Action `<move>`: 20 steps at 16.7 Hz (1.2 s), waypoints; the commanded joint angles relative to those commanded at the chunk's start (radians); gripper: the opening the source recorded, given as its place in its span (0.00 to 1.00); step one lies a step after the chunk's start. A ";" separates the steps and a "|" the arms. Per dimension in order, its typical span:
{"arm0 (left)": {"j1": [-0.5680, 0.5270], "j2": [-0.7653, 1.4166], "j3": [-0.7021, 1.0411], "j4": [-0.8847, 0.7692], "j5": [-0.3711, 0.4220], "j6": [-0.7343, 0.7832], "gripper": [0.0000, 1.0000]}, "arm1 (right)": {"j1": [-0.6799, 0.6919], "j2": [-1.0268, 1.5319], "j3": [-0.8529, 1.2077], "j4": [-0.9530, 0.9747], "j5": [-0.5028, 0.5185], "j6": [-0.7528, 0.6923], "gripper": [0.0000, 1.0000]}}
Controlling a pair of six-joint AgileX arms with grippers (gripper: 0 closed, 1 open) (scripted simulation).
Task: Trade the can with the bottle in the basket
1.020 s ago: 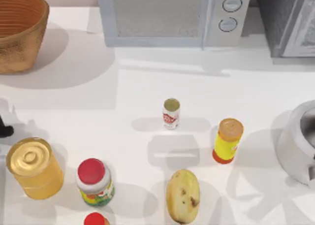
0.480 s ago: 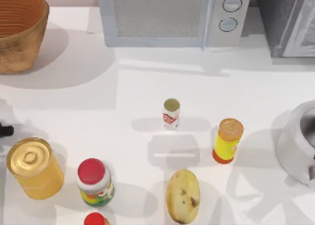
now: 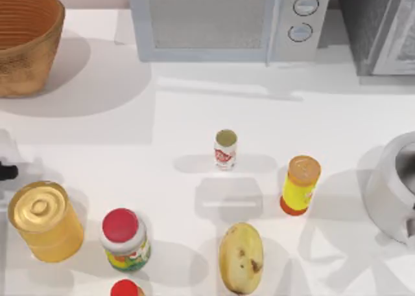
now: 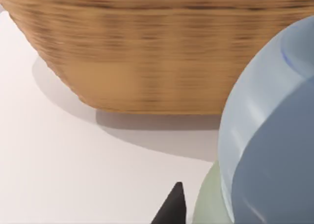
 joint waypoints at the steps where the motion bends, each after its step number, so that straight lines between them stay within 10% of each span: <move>1: 0.010 -0.002 0.010 -0.020 0.020 0.002 0.00 | 0.000 0.000 0.000 0.000 0.000 0.000 1.00; 9: 0.213 -0.054 0.302 -0.519 0.392 0.057 0.00 | 0.000 0.000 0.000 0.000 0.000 0.000 1.00; 20: 0.358 -0.052 1.214 -1.611 0.761 0.314 0.00 | 0.000 0.000 0.000 0.000 0.000 0.000 1.00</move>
